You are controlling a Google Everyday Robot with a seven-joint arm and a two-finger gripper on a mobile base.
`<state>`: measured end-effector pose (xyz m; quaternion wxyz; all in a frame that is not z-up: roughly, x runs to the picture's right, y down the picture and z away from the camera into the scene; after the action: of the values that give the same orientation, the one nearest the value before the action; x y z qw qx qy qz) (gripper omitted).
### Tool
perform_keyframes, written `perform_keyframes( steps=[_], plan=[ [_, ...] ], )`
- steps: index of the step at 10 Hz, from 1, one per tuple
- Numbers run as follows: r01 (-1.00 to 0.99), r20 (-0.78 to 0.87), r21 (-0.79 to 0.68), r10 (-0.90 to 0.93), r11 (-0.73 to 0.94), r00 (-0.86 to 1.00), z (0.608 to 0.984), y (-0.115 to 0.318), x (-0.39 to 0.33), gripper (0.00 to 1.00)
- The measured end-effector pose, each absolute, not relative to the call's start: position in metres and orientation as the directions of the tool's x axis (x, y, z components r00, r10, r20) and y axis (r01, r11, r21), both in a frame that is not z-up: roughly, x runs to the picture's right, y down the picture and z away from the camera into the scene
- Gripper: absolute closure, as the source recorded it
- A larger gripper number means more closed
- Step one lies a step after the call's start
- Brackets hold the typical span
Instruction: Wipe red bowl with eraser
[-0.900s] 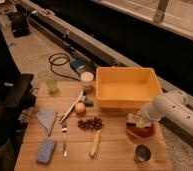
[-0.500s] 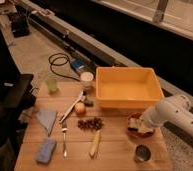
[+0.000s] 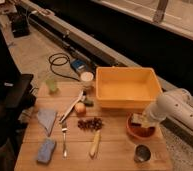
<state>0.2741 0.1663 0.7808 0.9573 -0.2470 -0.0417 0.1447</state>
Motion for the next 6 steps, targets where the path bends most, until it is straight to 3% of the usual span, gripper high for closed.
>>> perform_keyframes(
  steps=[6],
  plan=[
    [-0.201,0.079,-0.522,0.281,0.829,0.956,0.778,0.187,0.240,1.00]
  ],
)
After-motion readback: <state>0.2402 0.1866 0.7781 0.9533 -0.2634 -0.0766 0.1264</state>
